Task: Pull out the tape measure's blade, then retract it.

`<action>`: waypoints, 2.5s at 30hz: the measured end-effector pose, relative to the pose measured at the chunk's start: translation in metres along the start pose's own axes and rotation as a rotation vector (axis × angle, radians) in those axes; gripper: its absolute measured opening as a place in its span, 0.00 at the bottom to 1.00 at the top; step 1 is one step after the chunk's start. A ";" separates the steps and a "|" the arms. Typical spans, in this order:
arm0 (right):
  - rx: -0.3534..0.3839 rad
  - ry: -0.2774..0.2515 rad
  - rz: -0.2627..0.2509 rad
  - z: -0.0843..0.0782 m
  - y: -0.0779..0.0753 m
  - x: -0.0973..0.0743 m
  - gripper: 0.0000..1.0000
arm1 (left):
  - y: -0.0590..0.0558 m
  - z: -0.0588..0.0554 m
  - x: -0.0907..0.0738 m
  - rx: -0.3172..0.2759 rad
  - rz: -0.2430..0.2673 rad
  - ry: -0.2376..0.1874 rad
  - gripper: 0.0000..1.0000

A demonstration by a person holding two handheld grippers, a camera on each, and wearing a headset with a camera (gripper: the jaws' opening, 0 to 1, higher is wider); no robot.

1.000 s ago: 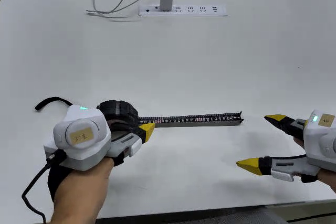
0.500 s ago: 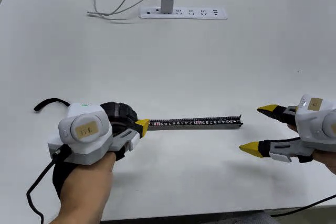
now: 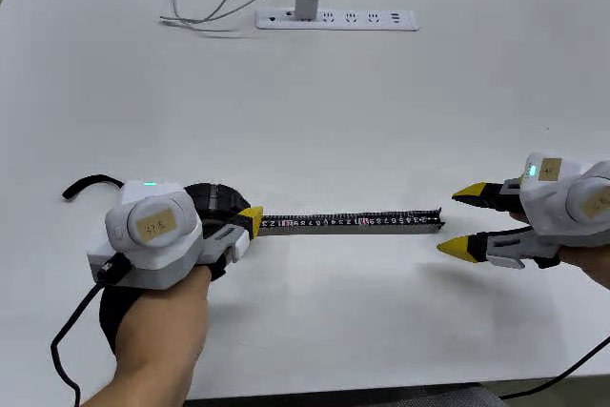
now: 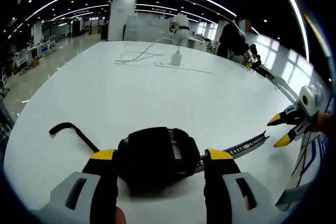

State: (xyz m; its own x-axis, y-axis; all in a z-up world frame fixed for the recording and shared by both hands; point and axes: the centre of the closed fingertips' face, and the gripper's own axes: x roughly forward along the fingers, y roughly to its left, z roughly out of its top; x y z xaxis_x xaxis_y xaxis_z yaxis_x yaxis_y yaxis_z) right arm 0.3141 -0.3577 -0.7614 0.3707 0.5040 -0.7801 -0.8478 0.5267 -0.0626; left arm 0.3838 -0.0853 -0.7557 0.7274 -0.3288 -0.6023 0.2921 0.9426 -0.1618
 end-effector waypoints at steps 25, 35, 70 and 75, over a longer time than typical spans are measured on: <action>-0.102 0.090 0.138 -0.008 -0.007 0.019 0.19 | 0.002 -0.002 0.002 -0.003 0.000 0.030 0.60; -0.163 0.127 0.175 -0.012 -0.004 0.024 0.14 | 0.003 -0.003 0.004 -0.002 -0.004 0.035 0.59; -0.218 0.122 0.200 0.001 -0.004 0.030 0.10 | 0.003 -0.005 0.003 -0.015 -0.025 0.056 0.57; -0.209 0.104 0.204 0.009 -0.003 0.034 0.10 | 0.003 -0.004 0.002 -0.024 -0.030 0.054 0.57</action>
State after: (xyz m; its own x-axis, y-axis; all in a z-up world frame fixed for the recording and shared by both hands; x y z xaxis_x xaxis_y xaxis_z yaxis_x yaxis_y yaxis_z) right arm 0.3322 -0.3361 -0.7821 0.1526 0.5062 -0.8488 -0.9644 0.2638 -0.0160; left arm 0.3831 -0.0831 -0.7608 0.6839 -0.3535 -0.6382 0.2977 0.9339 -0.1981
